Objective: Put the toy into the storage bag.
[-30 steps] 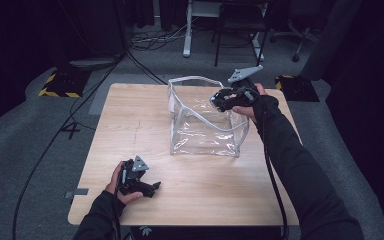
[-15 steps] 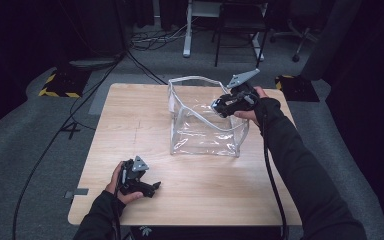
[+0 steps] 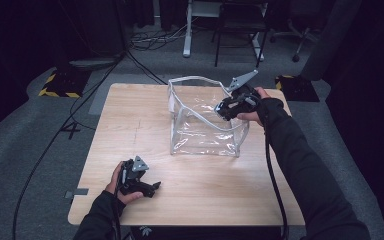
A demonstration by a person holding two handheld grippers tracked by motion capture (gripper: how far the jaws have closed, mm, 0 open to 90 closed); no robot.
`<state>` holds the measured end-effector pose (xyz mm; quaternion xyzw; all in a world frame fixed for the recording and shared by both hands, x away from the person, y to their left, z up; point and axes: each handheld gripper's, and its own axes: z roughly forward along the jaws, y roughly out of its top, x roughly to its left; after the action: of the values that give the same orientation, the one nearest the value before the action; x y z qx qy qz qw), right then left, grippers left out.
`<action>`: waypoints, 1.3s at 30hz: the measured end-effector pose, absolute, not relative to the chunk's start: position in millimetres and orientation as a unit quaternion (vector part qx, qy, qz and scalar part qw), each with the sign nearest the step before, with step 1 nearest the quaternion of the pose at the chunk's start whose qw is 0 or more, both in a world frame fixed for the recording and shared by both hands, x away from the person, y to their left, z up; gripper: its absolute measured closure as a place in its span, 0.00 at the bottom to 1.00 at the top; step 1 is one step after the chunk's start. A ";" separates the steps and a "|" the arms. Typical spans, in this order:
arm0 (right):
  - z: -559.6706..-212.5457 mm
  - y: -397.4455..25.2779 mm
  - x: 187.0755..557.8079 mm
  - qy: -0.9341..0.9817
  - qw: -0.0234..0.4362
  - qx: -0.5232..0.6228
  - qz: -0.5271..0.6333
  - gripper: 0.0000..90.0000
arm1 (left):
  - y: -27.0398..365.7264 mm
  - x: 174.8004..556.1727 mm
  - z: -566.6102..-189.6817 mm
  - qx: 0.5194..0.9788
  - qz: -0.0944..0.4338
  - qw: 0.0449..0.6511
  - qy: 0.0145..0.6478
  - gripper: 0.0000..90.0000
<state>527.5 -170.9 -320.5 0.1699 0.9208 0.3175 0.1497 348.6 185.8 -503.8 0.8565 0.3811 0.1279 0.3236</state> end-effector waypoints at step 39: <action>-310.3 -191.8 510.6 0.935 0.158 0.146 0.283 0.54 | 185.8 348.7 -503.8 0.857 0.128 0.324 0.381 0.00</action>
<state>510.6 -191.8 -310.3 0.1461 0.9348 0.2826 0.1579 348.7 185.8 -503.8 0.8565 0.3813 0.1277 0.3236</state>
